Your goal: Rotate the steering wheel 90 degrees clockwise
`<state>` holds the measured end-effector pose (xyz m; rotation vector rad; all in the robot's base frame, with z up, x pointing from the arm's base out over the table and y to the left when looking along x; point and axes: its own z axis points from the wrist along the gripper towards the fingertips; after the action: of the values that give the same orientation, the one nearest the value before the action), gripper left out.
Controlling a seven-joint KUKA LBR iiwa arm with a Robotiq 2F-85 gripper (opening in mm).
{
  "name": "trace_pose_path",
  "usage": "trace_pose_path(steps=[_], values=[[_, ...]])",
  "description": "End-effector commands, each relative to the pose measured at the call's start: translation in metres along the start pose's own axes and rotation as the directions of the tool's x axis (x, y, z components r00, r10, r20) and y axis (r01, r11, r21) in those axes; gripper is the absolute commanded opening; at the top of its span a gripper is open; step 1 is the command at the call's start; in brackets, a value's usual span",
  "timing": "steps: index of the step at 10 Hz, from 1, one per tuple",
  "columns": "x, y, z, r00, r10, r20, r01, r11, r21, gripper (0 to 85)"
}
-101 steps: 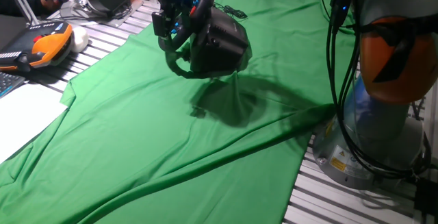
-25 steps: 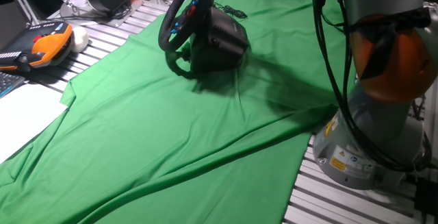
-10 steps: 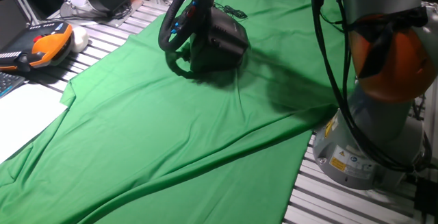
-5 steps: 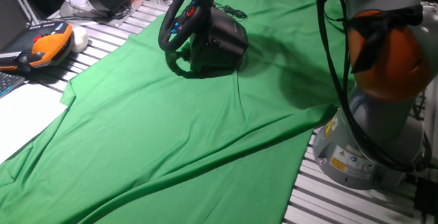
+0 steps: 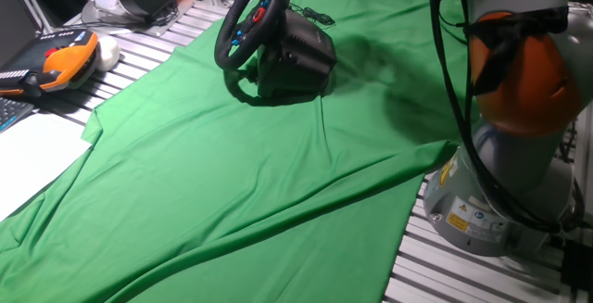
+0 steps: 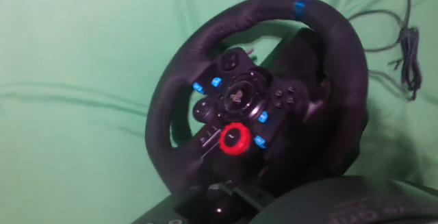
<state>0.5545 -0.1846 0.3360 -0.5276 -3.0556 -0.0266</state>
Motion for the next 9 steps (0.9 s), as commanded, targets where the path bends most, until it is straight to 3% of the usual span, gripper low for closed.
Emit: trace_pose_path(steps=[1,3,4,5,9], values=[[0.001,-0.003,0.001,0.999,0.037,0.004,-0.037,0.999,-0.005,51.0],[0.002,-0.007,0.003,0.991,0.133,0.005,-0.133,0.991,-0.019,51.0],[0.003,-0.009,0.005,0.986,0.163,0.03,-0.162,0.987,-0.01,51.0],[0.004,-0.014,0.007,0.982,0.188,0.024,-0.188,0.982,0.0,51.0],[0.008,-0.027,0.017,0.95,0.312,0.035,-0.311,0.95,-0.032,51.0]])
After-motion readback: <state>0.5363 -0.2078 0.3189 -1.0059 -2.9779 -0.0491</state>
